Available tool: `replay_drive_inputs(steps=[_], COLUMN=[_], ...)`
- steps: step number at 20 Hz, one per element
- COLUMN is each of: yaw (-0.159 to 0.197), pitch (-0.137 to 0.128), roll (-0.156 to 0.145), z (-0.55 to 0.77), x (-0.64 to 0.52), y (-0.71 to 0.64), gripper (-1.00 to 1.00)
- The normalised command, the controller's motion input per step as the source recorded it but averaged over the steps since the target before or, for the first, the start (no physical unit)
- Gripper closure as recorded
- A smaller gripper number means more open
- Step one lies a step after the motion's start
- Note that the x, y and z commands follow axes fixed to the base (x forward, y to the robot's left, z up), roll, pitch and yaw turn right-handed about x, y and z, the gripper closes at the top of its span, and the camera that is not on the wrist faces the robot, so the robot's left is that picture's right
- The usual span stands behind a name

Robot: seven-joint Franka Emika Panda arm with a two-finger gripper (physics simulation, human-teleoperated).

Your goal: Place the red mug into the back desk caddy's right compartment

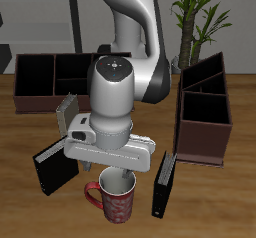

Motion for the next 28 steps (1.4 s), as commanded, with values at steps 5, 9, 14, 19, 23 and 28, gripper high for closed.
replay_drive_inputs(steps=[5, 9, 14, 19, 23, 28], yaw=[-0.038, -0.04, -0.049, -0.023, -0.015, -0.006], pitch=[0.022, 0.034, 0.04, 0.005, -0.014, -0.033], roll=[0.004, -0.001, 0.051, 0.076, -0.007, -0.012], z=[-0.21, -0.32, -0.34, -0.19, 0.12, 0.24], x=[-0.04, -0.1, -0.1, -0.16, -0.05, -0.05], y=[-0.08, -0.03, 0.17, 0.26, 0.01, -0.11], gripper=[-1.0, -1.0, -1.0, 1.0, 1.0, 1.0])
